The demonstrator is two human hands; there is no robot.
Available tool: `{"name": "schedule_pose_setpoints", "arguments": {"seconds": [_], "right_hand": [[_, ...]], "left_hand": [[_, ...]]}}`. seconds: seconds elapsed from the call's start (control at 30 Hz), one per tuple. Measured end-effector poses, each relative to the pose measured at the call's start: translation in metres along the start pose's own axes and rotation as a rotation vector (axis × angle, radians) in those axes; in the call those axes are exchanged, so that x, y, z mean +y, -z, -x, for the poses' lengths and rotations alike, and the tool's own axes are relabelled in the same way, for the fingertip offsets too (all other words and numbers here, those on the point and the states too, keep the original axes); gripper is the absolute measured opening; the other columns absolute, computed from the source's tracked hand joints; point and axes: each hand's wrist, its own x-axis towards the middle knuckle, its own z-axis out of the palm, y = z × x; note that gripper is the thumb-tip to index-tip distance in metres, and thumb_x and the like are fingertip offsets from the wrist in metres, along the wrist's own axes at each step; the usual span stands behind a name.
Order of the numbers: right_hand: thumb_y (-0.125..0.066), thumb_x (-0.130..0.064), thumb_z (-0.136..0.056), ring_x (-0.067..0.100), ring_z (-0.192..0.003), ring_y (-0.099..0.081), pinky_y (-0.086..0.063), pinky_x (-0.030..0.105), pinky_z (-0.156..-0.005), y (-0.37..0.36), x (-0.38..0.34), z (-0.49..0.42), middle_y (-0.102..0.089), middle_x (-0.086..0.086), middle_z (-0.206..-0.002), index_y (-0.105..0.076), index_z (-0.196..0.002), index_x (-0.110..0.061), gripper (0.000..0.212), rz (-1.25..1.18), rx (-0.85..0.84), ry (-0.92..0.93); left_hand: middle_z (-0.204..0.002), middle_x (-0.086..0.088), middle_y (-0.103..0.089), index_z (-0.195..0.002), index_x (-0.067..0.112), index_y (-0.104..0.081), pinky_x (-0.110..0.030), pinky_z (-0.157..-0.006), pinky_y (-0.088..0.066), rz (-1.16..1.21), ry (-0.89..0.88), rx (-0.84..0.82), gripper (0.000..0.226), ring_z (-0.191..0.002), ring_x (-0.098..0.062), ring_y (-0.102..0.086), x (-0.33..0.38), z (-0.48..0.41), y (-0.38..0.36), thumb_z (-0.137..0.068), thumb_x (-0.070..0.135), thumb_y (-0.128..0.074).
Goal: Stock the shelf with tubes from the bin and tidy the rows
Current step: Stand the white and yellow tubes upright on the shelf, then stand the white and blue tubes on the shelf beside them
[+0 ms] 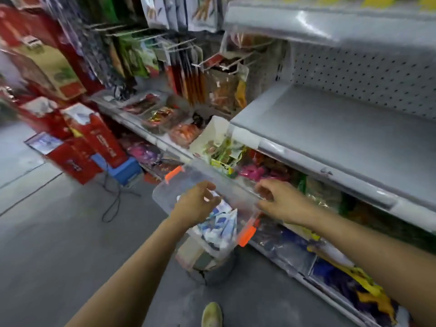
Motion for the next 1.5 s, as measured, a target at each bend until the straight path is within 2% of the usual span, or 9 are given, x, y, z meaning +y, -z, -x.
{"name": "schedule_pose_setpoints", "arguments": {"seconds": [0.27,0.47,0.6,0.77,0.97,1.1,1.17,1.27,1.5], "right_hand": [[-0.065,-0.017,-0.084,0.020,-0.085,-0.057,-0.048,0.031,-0.077,-0.166,0.019,-0.160,-0.061,0.006,-0.089,-0.065,-0.096,-0.007,0.016,-0.249,-0.258,-0.332],[-0.062,-0.019,-0.084,0.022,-0.092,-0.057,-0.042,0.025,-0.074,-0.272,0.054,-0.205,-0.055,0.008,-0.096,-0.057,-0.089,-0.011,0.011,-0.324,-0.360,-0.675],[-0.053,-0.033,-0.093,0.033,-0.126,-0.049,-0.043,0.036,-0.099,-0.327,0.065,-0.224,-0.044,0.015,-0.143,-0.021,-0.147,-0.004,0.069,-0.269,-0.403,-0.817],[-0.050,-0.050,-0.093,0.032,-0.124,-0.053,-0.043,0.039,-0.099,-0.364,0.059,-0.240,-0.042,0.013,-0.146,0.007,-0.151,-0.008,0.091,-0.057,-0.282,-0.764],[-0.057,-0.053,-0.088,0.029,-0.123,-0.053,-0.043,0.038,-0.097,-0.361,0.067,-0.244,-0.047,0.012,-0.141,0.012,-0.151,-0.007,0.103,-0.068,-0.268,-0.848],[-0.057,-0.063,-0.077,0.028,-0.119,-0.056,-0.047,0.039,-0.097,-0.336,0.069,-0.232,-0.055,0.006,-0.134,-0.042,-0.138,-0.019,0.076,-0.242,-0.331,-0.886],[-0.060,-0.061,-0.073,0.028,-0.106,-0.063,-0.055,0.040,-0.085,-0.316,0.067,-0.222,-0.064,0.005,-0.120,-0.060,-0.120,-0.022,0.062,-0.411,-0.313,-0.916],[-0.066,-0.047,-0.075,0.027,-0.084,-0.067,-0.056,0.030,-0.054,-0.282,0.058,-0.201,-0.066,0.007,-0.101,-0.063,-0.111,-0.014,0.048,-0.663,-0.221,-0.947],[-0.063,-0.032,-0.079,0.016,-0.036,-0.050,-0.029,0.013,-0.030,-0.190,0.051,-0.108,-0.058,0.014,-0.071,-0.054,-0.105,0.001,0.043,-0.912,0.034,-0.810]], "left_hand": [[-0.113,-0.010,-0.065,-0.118,0.013,-0.059,-0.028,-0.091,-0.044,0.064,0.314,-0.200,0.032,-0.106,-0.027,-0.061,-0.147,-0.137,-0.028,-0.090,0.028,-0.064],[-0.132,-0.014,-0.054,-0.128,0.011,-0.049,-0.038,-0.100,-0.045,-0.048,0.319,-0.360,0.041,-0.118,-0.033,-0.054,-0.207,-0.207,-0.115,-0.091,0.026,-0.059],[-0.144,-0.012,-0.038,-0.141,0.011,-0.032,-0.044,-0.108,-0.038,-0.298,0.234,-0.400,0.061,-0.134,-0.031,-0.037,-0.229,-0.242,-0.167,-0.089,0.022,-0.062],[-0.139,-0.013,-0.041,-0.140,0.010,-0.029,-0.040,-0.097,-0.045,-0.633,0.091,-0.358,0.056,-0.127,-0.029,-0.043,-0.232,-0.266,-0.209,-0.094,0.021,-0.058],[-0.135,-0.019,-0.042,-0.140,0.002,-0.032,-0.040,-0.098,-0.045,-0.700,0.128,-0.451,0.069,-0.124,-0.032,-0.045,-0.227,-0.267,-0.213,-0.089,0.035,-0.066],[-0.124,-0.013,-0.056,-0.131,0.007,-0.047,-0.039,-0.092,-0.053,-0.465,0.291,-0.496,0.066,-0.112,-0.028,-0.059,-0.220,-0.248,-0.189,-0.084,0.050,-0.065],[-0.109,-0.010,-0.061,-0.120,0.011,-0.047,-0.039,-0.074,-0.060,-0.220,0.438,-0.443,0.054,-0.090,-0.027,-0.067,-0.208,-0.232,-0.172,-0.084,0.045,-0.068],[-0.099,-0.007,-0.057,-0.111,0.014,-0.042,-0.032,-0.053,-0.058,0.063,0.533,-0.356,0.042,-0.077,-0.024,-0.066,-0.178,-0.202,-0.150,-0.087,0.037,-0.066],[-0.072,-0.011,-0.060,-0.102,0.008,-0.056,-0.025,-0.045,-0.042,0.572,0.454,-0.152,0.042,-0.047,-0.018,-0.052,-0.078,-0.100,-0.118,-0.092,0.049,-0.056]]}}
